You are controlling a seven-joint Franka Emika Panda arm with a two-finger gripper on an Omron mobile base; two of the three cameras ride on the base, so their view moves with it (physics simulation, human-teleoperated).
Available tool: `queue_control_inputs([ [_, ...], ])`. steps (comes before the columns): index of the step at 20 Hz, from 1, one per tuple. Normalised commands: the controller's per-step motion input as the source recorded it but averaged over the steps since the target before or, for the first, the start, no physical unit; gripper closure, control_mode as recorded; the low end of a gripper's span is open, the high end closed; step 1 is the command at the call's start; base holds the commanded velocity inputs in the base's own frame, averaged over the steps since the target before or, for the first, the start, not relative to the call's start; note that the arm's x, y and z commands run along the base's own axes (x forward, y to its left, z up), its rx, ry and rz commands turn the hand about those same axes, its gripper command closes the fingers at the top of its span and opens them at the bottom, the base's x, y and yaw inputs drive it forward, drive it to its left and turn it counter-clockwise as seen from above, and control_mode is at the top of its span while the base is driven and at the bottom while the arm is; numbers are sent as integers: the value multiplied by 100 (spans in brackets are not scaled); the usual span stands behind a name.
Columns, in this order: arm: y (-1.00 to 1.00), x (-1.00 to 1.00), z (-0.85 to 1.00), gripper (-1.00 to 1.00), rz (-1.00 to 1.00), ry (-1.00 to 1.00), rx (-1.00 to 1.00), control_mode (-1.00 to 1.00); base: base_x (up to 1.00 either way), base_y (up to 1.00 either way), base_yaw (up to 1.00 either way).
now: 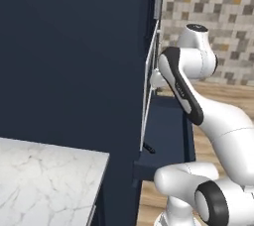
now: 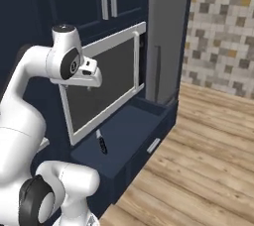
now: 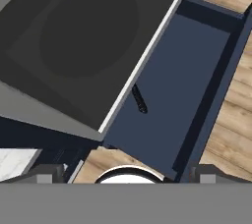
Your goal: Pick up the knife from the drawer and place it on the cutting board. Then place the meat from the plate to the cutting board.
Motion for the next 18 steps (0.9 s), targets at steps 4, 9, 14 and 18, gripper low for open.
queue_control_inputs([
  [4, 0, 0, 0, -100, 0, 0, 0, 100, -3, 1, -37],
  [9, 0, 0, 0, -100, 0, 0, 0, 100, 1, 4, -36],
  [14, 0, 0, 0, -100, 0, 0, 0, 100, 0, 0, -38],
  [18, 0, 0, 0, -100, 0, 0, 0, 100, 0, -2, -17],
])
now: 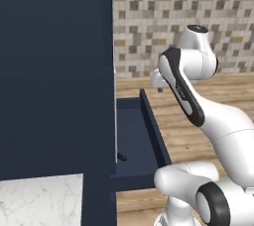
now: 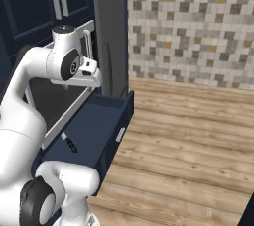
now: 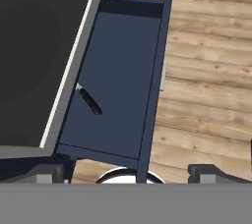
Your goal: Pick up the knife from the drawer and place it on the cutting board. Then place the meat from the plate to the cutting board.
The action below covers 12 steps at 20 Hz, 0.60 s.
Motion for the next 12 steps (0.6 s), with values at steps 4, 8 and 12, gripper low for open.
queue_control_inputs([
  [4, 0, 0, 0, -100, 0, 0, 0, 100, 0, -11, -8],
  [8, -1, 0, 0, -100, -1, 0, 0, -100, 0, 0, 0],
  [12, -13, 4, -11, -100, 1, 0, 0, -100, 0, 0, 0],
])
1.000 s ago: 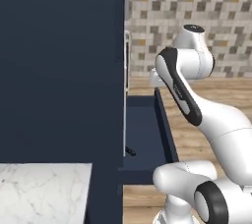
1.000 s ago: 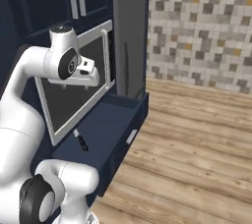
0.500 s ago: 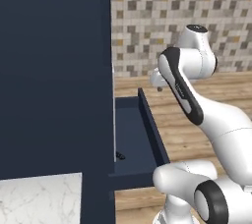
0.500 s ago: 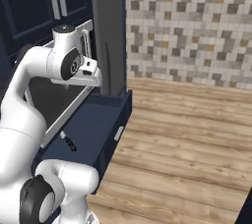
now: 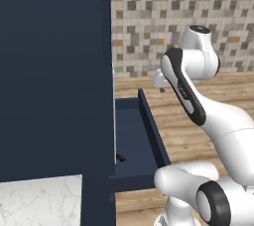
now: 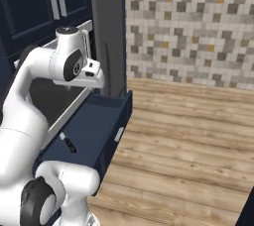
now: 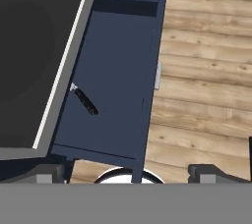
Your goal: Pick up the knife from the drawer and place it on the cutting board. Then place the meat from the plate to the cutting board.
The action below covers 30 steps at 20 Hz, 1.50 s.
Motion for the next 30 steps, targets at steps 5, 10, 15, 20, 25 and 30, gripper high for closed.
queue_control_inputs([
  [5, -20, 6, -42, -100, 0, 1, 0, -100, 0, 0, 0],
  [10, -7, 5, -68, -100, 0, 4, 0, -100, 0, 0, 0],
  [15, 0, 18, -74, -100, 0, 11, 0, -100, 0, 0, 0],
  [20, 0, 31, -62, -100, 0, 12, 0, -100, 0, 0, 0],
  [25, 0, 27, -67, -100, 0, 10, 0, -100, 0, 0, 0],
  [30, 0, 24, -69, -100, 0, 2, -1, -100, 0, 0, 0],
])
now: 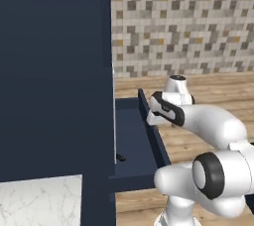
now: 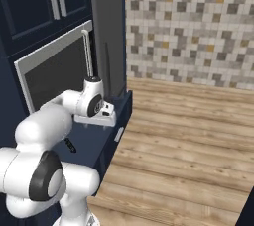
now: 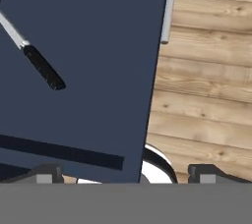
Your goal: Pick up the knife from the drawer and place it on the cutting board. Then place the meat from the plate to the cutting board.
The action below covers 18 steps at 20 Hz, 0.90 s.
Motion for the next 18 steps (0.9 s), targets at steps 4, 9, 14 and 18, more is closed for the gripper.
queue_control_inputs([
  [4, 0, 27, -52, -100, 0, 3, 0, -100, 0, 0, 0],
  [9, 0, 30, -44, -100, 0, 3, -2, -100, 0, 0, 0],
  [14, 0, 23, -52, -100, 0, 5, -10, -100, 0, 0, 0],
  [18, 0, 14, -55, -100, 0, 4, -6, -100, 0, 0, 0],
])
